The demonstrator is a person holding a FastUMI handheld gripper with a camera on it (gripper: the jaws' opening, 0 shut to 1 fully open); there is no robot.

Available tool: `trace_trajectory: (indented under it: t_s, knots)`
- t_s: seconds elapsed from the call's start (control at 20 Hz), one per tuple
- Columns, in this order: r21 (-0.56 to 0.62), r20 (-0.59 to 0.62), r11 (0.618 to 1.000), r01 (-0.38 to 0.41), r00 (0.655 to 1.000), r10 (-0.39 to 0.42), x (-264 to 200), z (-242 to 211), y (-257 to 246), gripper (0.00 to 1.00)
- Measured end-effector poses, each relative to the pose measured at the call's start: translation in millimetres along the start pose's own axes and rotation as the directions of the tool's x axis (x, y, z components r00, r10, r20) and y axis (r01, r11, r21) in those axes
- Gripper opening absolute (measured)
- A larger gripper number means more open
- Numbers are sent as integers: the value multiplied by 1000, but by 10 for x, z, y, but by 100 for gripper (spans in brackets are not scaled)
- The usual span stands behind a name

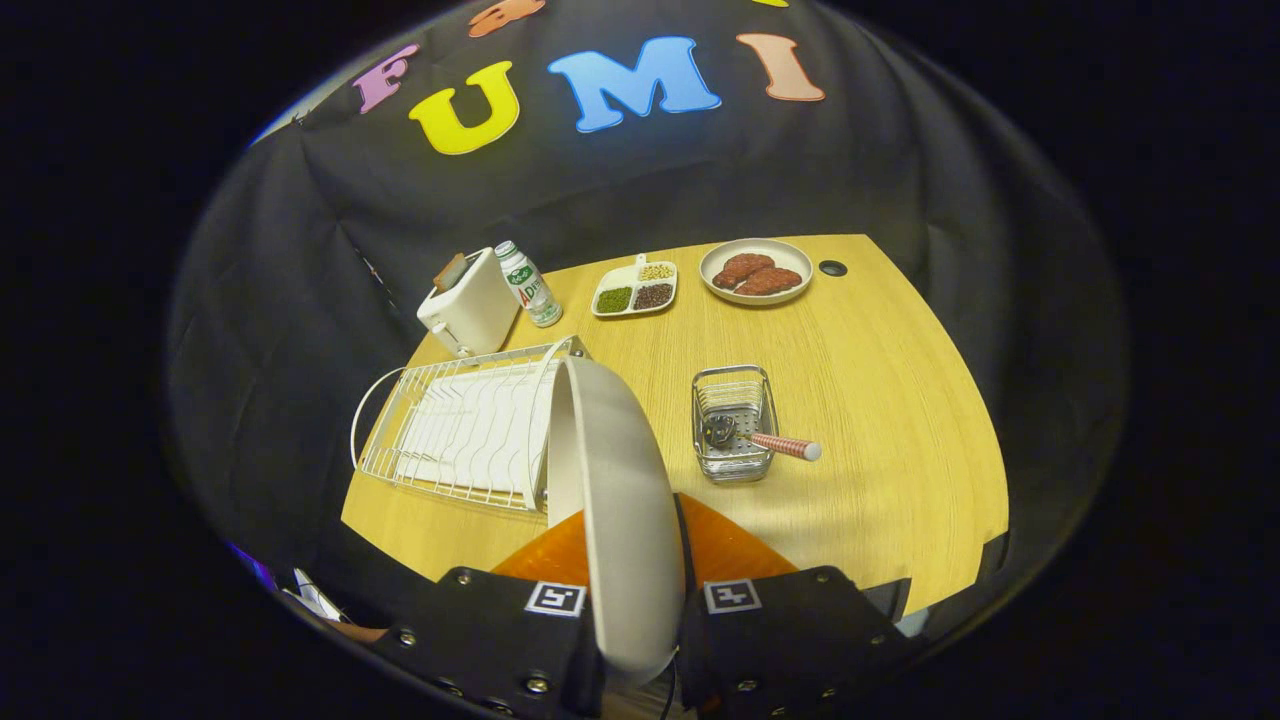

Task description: Take the plate from the dish rack, then take the spoon from the basket and place it into the plate.

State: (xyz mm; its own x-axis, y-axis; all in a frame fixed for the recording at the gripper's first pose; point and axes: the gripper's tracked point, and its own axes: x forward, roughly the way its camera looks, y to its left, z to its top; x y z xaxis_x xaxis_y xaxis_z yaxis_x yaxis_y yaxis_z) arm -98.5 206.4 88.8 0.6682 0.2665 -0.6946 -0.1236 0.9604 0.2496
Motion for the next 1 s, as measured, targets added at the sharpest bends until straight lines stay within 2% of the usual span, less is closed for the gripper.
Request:
trace_trajectory:
  t_s: [0.5,0.8,0.85,0.95,1.0]
  knots:
    - [154,-23,984,-94,995,99,426,-834,-249,29]
    - [202,-18,969,-144,988,151,741,-938,-376,30]
    - [199,-15,972,-124,991,129,799,-904,-465,32]
    - [167,-38,982,-91,994,99,871,-975,-628,51]
    - [152,-43,985,-85,995,92,882,-970,-685,51]
